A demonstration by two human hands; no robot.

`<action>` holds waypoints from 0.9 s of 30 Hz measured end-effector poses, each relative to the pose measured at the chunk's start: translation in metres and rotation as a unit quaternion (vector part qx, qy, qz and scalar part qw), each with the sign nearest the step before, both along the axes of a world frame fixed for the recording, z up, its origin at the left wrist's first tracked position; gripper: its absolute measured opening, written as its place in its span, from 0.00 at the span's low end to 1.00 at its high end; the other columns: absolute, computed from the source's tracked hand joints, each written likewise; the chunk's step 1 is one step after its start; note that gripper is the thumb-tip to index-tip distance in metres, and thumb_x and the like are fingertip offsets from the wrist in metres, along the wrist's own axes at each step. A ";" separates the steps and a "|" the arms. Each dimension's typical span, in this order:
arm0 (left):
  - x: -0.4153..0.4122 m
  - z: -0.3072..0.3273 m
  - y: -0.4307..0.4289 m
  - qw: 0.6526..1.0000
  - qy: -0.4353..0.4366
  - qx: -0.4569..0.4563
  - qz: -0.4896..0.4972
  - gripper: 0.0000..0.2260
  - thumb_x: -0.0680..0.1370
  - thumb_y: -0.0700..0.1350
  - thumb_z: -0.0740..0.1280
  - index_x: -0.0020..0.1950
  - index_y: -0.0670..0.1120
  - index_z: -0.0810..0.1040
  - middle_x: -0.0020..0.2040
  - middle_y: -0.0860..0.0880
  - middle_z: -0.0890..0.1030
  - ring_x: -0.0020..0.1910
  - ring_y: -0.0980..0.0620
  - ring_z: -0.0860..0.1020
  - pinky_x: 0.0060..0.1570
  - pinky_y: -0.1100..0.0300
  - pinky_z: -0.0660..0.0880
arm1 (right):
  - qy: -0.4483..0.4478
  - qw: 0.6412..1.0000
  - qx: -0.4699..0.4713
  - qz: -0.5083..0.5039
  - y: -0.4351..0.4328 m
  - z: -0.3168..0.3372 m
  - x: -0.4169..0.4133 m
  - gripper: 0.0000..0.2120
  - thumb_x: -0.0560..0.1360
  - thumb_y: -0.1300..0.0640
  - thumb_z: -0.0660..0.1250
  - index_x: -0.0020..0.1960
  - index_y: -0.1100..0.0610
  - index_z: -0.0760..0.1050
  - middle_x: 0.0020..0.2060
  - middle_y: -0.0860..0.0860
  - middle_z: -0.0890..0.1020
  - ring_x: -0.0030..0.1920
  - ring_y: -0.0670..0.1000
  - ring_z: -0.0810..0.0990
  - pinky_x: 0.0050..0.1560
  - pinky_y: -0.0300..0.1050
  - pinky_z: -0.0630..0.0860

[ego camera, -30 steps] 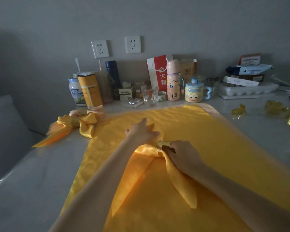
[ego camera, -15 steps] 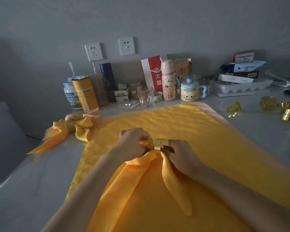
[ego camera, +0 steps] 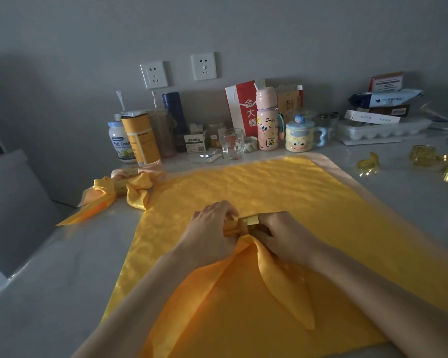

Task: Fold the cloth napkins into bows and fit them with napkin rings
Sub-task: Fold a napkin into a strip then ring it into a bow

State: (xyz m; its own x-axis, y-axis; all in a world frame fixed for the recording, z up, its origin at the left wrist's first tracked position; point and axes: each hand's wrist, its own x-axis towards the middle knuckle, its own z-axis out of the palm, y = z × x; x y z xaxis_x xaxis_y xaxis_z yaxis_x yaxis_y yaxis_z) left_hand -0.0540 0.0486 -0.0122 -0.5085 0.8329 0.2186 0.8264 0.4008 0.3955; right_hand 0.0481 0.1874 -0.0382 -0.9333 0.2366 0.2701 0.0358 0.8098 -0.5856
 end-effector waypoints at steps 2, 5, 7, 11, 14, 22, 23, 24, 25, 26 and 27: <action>0.001 0.005 -0.004 0.996 -0.035 -0.070 -0.038 0.29 0.73 0.46 0.66 0.73 0.54 0.60 0.68 0.56 0.66 0.70 0.55 0.62 0.70 0.55 0.57 | 0.019 1.000 0.002 0.012 -0.002 -0.001 0.000 0.08 0.78 0.56 0.62 0.48 0.57 0.78 0.34 0.48 0.79 0.33 0.45 0.75 0.38 0.43 0.72; 0.009 0.001 -0.004 0.995 0.049 -0.067 -0.053 0.29 0.74 0.53 0.67 0.73 0.55 0.62 0.69 0.58 0.68 0.70 0.56 0.62 0.71 0.58 0.53 | 0.042 0.999 -0.016 0.017 -0.003 -0.001 0.004 0.07 0.78 0.57 0.62 0.43 0.52 0.76 0.32 0.42 0.75 0.33 0.40 0.74 0.37 0.35 0.69; 0.013 -0.002 -0.004 0.995 0.088 0.013 -0.040 0.21 0.73 0.52 0.68 0.65 0.53 0.71 0.60 0.57 0.76 0.62 0.55 0.71 0.63 0.63 0.58 | 0.051 0.998 -0.012 0.030 -0.006 0.000 0.007 0.11 0.79 0.57 0.62 0.38 0.47 0.71 0.32 0.40 0.74 0.33 0.40 0.74 0.35 0.35 0.68; 0.012 0.000 -0.005 0.995 0.085 0.038 -0.026 0.19 0.72 0.51 0.69 0.62 0.52 0.74 0.56 0.56 0.79 0.56 0.55 0.75 0.57 0.64 0.65 | 0.051 0.995 -0.079 0.045 -0.007 0.009 0.010 0.14 0.79 0.57 0.62 0.34 0.49 0.71 0.25 0.40 0.75 0.28 0.42 0.73 0.30 0.35 0.66; 0.015 0.005 -0.006 0.994 0.104 0.026 -0.029 0.20 0.72 0.54 0.69 0.63 0.54 0.73 0.57 0.58 0.78 0.57 0.56 0.75 0.59 0.62 0.65 | 0.046 0.989 -0.139 0.033 -0.005 0.014 0.011 0.18 0.78 0.58 0.64 0.29 0.50 0.69 0.20 0.43 0.72 0.23 0.42 0.69 0.29 0.39 0.66; 0.019 -0.003 -0.010 0.981 0.190 0.038 -0.023 0.24 0.68 0.51 0.66 0.63 0.48 0.75 0.56 0.51 0.81 0.56 0.48 0.78 0.59 0.56 0.67 | 0.110 0.994 0.023 0.010 -0.023 0.003 0.008 0.12 0.80 0.52 0.59 0.38 0.50 0.66 0.30 0.44 0.71 0.30 0.45 0.71 0.33 0.42 0.68; 0.019 -0.007 -0.010 0.982 0.185 0.038 -0.033 0.26 0.68 0.48 0.64 0.66 0.46 0.74 0.58 0.49 0.80 0.56 0.47 0.78 0.59 0.54 0.69 | 0.109 0.994 -0.004 0.017 -0.025 0.002 0.008 0.12 0.80 0.53 0.59 0.38 0.48 0.66 0.29 0.44 0.71 0.29 0.45 0.71 0.32 0.40 0.67; 0.019 -0.011 -0.011 0.982 0.181 0.045 -0.039 0.26 0.68 0.45 0.62 0.67 0.45 0.73 0.59 0.48 0.80 0.56 0.46 0.79 0.59 0.53 0.70 | 0.109 0.994 -0.019 0.026 -0.027 0.000 0.007 0.12 0.80 0.54 0.60 0.38 0.45 0.66 0.29 0.43 0.71 0.30 0.44 0.72 0.32 0.39 0.67; 0.018 -0.013 -0.012 0.981 0.182 0.055 -0.044 0.26 0.68 0.44 0.60 0.66 0.44 0.74 0.58 0.48 0.81 0.54 0.46 0.80 0.58 0.51 0.71 | 0.112 0.993 -0.017 0.026 -0.028 0.001 0.008 0.13 0.80 0.55 0.60 0.39 0.42 0.65 0.29 0.42 0.71 0.30 0.43 0.73 0.32 0.38 0.67; 0.019 -0.013 -0.012 0.980 0.185 0.066 -0.043 0.24 0.68 0.43 0.60 0.64 0.44 0.76 0.55 0.48 0.82 0.52 0.46 0.81 0.56 0.50 0.72 | 0.117 0.993 -0.010 0.023 -0.028 0.001 0.008 0.14 0.80 0.55 0.61 0.39 0.40 0.64 0.28 0.41 0.71 0.30 0.43 0.73 0.31 0.37 0.67; 0.018 -0.014 -0.012 0.977 0.194 0.077 -0.037 0.23 0.67 0.43 0.62 0.61 0.44 0.77 0.53 0.49 0.83 0.50 0.46 0.81 0.55 0.49 0.73 | 0.121 0.993 -0.003 0.017 -0.029 0.001 0.007 0.15 0.79 0.55 0.61 0.39 0.39 0.64 0.27 0.41 0.71 0.29 0.42 0.73 0.30 0.36 0.66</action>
